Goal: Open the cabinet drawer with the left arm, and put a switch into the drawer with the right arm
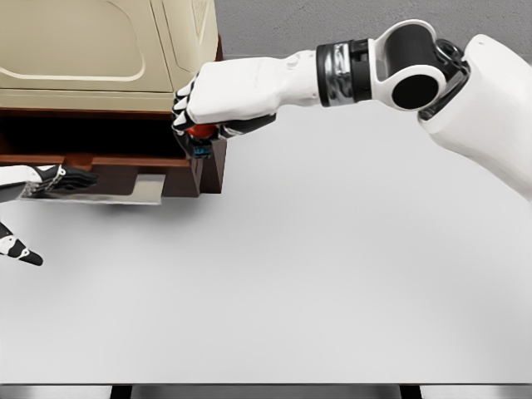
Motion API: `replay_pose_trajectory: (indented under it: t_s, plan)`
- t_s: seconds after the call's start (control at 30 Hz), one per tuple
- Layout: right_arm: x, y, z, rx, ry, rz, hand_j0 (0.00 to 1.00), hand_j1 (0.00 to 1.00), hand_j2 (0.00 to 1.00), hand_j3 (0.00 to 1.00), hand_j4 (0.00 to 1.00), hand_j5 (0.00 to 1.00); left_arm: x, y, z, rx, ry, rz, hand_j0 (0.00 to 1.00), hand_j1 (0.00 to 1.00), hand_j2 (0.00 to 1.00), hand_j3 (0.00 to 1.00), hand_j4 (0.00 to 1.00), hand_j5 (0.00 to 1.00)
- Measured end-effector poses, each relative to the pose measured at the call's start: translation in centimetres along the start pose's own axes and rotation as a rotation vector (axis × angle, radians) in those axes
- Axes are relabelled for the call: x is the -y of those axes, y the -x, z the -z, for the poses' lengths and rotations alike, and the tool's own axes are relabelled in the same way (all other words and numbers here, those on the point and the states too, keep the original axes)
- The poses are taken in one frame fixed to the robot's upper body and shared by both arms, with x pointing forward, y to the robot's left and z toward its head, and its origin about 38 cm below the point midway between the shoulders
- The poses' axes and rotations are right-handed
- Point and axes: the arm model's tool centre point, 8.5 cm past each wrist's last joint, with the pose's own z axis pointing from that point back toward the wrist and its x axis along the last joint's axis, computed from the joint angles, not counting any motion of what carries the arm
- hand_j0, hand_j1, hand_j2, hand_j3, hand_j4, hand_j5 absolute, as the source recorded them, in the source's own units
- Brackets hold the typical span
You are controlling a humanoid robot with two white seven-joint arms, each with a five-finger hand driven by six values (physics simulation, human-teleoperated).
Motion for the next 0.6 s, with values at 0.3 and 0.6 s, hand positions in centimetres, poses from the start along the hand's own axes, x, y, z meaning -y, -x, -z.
replay_pose_trajectory:
  t_s: [0.3, 0.6]
  plan:
    - [0.8, 0.0, 1.6, -0.003, 0.001, 0.011, 0.42, 0.42, 0.42, 0.42, 0.42, 0.42, 0.1, 0.1, -0.1, 0.001, -0.005, -0.003, 1.0, 1.0, 1.0, 1.0, 1.0, 1.0]
    - [1.5, 0.3, 3.8, -0.005, -0.003, 0.031, 0.42, 0.42, 0.42, 0.42, 0.42, 0.42, 0.1, 0.4, -0.6, -0.01, -0.013, -0.023, 1.0, 1.0, 1.0, 1.0, 1.0, 1.0]
